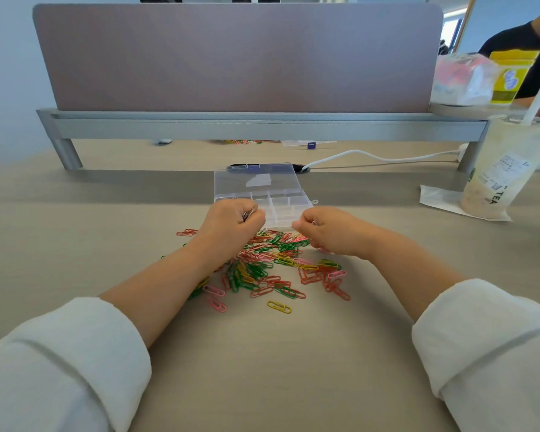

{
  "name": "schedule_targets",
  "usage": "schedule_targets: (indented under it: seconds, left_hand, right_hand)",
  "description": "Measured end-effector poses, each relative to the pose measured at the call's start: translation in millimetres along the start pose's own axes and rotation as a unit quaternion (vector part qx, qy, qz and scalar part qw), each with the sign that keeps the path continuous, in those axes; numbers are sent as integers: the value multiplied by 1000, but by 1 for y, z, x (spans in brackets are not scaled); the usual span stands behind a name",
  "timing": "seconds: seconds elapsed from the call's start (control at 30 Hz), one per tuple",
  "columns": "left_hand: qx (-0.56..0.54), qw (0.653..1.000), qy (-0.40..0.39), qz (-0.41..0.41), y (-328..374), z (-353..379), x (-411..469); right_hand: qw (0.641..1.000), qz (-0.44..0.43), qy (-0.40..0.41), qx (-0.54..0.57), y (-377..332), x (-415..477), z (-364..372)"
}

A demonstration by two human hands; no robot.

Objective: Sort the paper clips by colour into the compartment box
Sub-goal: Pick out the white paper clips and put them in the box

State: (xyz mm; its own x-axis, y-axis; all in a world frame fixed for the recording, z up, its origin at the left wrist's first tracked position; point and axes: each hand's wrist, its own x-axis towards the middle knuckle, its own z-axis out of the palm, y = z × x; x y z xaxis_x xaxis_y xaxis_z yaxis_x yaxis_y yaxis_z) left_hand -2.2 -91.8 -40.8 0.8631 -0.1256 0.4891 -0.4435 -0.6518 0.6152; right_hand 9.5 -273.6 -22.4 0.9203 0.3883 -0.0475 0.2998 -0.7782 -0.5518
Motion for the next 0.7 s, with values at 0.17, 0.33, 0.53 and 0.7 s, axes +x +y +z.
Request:
schedule_targets:
  seconds: [0.17,0.33,0.53,0.7]
  left_hand:
    - [-7,1000,-3,0,1,0,1]
    - [11,1000,-21,-5,3,1,-1]
    - [63,993,-90,-49,3,5,1]
    - [-25,991,-85,-102,-1,5,2]
  right_hand:
    - [999,13,48,-1,2,0,-5]
    - [996,50,51,-48,14,8,-2]
    - [997,22,71,16,17,7,0]
    - [996,-20,79,23,10,8,4]
